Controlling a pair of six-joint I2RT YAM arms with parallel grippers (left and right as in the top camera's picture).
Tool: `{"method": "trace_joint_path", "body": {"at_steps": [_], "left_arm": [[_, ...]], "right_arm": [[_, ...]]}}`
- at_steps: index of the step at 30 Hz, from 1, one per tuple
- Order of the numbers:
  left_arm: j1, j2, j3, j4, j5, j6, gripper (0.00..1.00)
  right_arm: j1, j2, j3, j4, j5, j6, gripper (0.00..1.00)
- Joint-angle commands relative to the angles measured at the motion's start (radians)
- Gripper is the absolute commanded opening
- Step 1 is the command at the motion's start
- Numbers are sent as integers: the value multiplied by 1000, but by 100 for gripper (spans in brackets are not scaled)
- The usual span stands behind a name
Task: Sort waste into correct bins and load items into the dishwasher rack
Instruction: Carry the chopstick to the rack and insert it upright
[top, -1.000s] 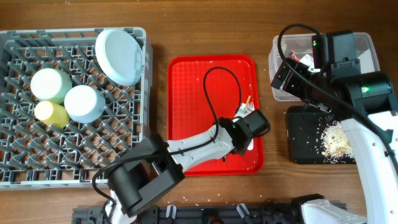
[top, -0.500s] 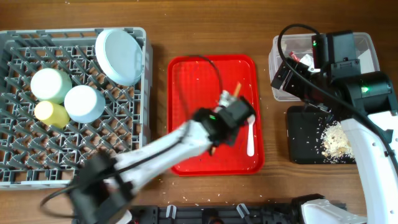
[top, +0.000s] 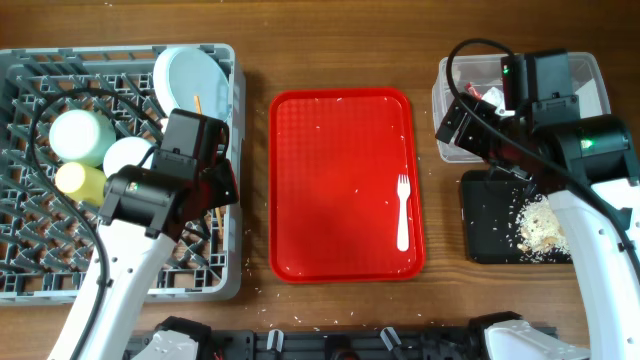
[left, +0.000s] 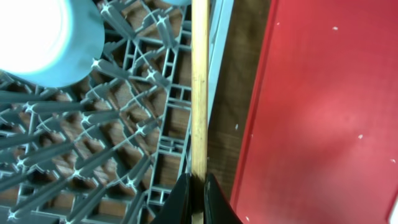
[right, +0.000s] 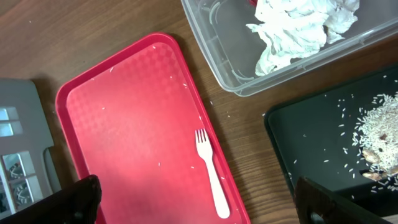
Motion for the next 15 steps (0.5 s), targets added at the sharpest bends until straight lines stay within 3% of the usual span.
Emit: {"method": "trace_joint_path", "body": {"at_steps": [1, 4, 15], "left_arm": [[9, 21, -53, 68, 3, 106, 4], [9, 55, -83, 113, -23, 270, 4], [9, 192, -130, 155, -94, 243, 5]], "right_arm": [[-2, 1, 5, 2, 20, -11, 100], [-2, 1, 5, 2, 20, -10, 99], [-2, 1, 5, 2, 20, -10, 100]]}}
